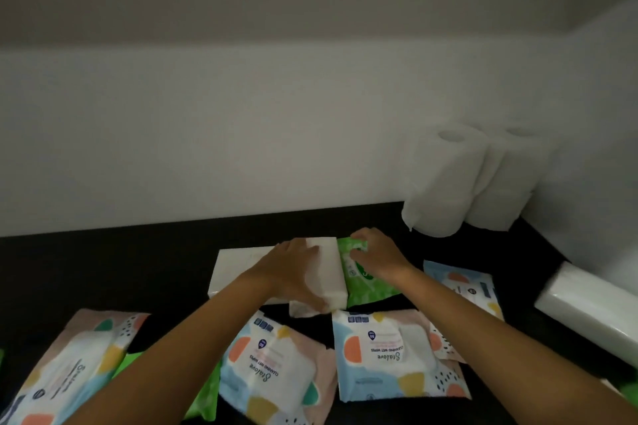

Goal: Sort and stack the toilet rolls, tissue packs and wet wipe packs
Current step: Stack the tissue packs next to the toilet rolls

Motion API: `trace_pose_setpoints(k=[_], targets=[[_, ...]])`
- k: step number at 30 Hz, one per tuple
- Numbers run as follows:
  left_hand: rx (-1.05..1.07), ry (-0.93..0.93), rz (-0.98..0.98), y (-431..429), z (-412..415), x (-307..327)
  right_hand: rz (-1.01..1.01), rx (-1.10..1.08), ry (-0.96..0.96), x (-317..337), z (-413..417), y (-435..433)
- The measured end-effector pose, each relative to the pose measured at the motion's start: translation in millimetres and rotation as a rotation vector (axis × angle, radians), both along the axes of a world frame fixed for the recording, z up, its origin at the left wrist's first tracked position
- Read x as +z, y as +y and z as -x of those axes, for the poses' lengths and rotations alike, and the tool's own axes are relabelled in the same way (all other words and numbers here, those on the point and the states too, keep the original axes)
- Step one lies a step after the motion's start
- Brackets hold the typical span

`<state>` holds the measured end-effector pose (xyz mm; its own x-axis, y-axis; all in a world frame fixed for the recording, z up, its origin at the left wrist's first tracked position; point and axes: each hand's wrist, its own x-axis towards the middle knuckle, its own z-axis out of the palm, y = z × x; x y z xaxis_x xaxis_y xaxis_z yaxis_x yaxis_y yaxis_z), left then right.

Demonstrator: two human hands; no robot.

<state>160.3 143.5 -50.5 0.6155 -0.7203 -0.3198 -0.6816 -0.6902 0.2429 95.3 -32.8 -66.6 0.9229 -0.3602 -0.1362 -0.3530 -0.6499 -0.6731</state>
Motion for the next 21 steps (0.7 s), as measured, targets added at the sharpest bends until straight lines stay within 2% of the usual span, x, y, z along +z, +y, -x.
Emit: trace_pose_setpoints(k=[3,8,14,16,18,21], targets=[[-0.041,-0.093,-0.081,-10,-8,-6,-0.001,0.008,-0.006,-4,-7,-3],[-0.063,-0.262,-0.098,-23,-10,-18,-0.069,-0.015,-0.046,-9,-14,-7],[-0.087,-0.182,-0.026,-18,-23,-8,-0.221,0.004,-0.117,-11,-10,-9],[-0.024,-0.075,0.082,-15,-29,5,-0.289,0.017,-0.149,-8,-9,-9],[0.087,0.036,0.280,-12,-35,18,-0.321,0.057,-0.156,-5,-8,-10],[0.231,0.082,0.471,-8,-41,29,-0.317,0.201,-0.122,-3,-7,-9]])
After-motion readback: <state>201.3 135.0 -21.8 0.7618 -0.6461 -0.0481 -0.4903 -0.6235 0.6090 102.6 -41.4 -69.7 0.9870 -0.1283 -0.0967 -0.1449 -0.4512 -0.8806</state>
